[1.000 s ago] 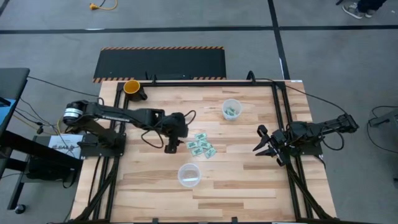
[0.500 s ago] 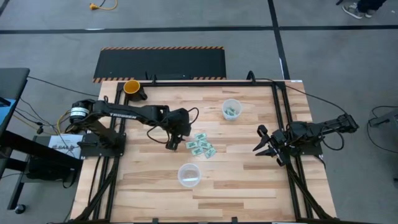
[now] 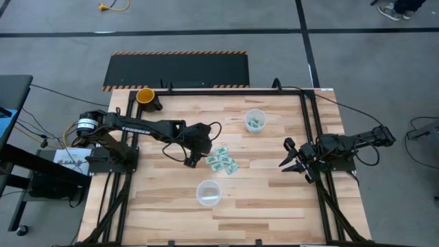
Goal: Pick and place Stevia / Truvia into bins
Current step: Put the stevia packet into the bottom transparent container
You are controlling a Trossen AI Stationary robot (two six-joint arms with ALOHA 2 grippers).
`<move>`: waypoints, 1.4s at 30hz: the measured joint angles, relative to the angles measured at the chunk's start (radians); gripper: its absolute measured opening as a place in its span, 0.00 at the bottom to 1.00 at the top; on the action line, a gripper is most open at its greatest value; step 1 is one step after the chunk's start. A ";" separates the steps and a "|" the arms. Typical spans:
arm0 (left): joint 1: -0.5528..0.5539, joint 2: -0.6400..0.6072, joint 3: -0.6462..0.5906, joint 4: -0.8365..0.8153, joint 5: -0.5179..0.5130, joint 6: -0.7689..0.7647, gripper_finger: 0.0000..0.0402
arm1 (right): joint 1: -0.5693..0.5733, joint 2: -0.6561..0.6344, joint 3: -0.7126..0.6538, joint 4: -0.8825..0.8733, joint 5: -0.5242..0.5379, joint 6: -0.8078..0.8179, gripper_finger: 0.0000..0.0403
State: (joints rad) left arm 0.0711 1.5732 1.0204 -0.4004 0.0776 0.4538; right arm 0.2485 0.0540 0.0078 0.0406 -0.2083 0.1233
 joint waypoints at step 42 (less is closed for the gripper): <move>-0.039 0.271 -0.035 0.122 0.040 -0.047 0.45 | 0.000 0.005 0.000 0.000 0.000 0.000 0.22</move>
State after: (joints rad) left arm 0.0319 1.8442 0.9855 -0.2786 0.1172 0.4070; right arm 0.2487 0.0589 0.0078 0.0406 -0.2082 0.1234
